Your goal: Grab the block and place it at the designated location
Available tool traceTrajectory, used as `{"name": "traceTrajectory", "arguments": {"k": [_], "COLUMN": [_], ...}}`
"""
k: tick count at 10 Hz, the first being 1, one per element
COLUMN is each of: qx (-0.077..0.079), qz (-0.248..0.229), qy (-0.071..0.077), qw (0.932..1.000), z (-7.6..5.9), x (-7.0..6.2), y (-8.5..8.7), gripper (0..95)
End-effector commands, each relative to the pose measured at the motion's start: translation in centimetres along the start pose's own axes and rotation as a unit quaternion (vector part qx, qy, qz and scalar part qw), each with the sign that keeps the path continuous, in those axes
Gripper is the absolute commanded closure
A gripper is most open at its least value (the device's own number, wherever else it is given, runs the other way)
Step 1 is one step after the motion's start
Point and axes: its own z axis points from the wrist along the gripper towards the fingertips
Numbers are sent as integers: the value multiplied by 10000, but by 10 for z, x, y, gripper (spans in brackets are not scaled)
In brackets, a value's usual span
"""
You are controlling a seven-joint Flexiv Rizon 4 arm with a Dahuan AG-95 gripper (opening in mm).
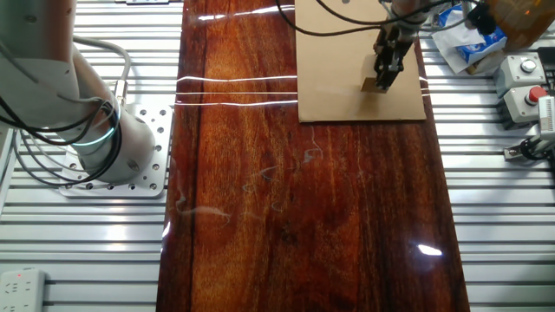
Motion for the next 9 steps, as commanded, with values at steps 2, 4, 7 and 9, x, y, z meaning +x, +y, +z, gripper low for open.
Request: {"name": "traceTrajectory", "arguments": {"k": [2, 4, 7, 9], "qx": [14, 14, -1, -1], "qz": [-193, -205, -259, -264], "qy": [19, 30, 19, 26], "qw": [9998, 9998, 9997, 9996], "z": [-1, -2, -4, -4], "x": [0, 0, 1, 1], "y": [0, 1, 1, 1], "gripper": [760, 760, 760, 760]}}
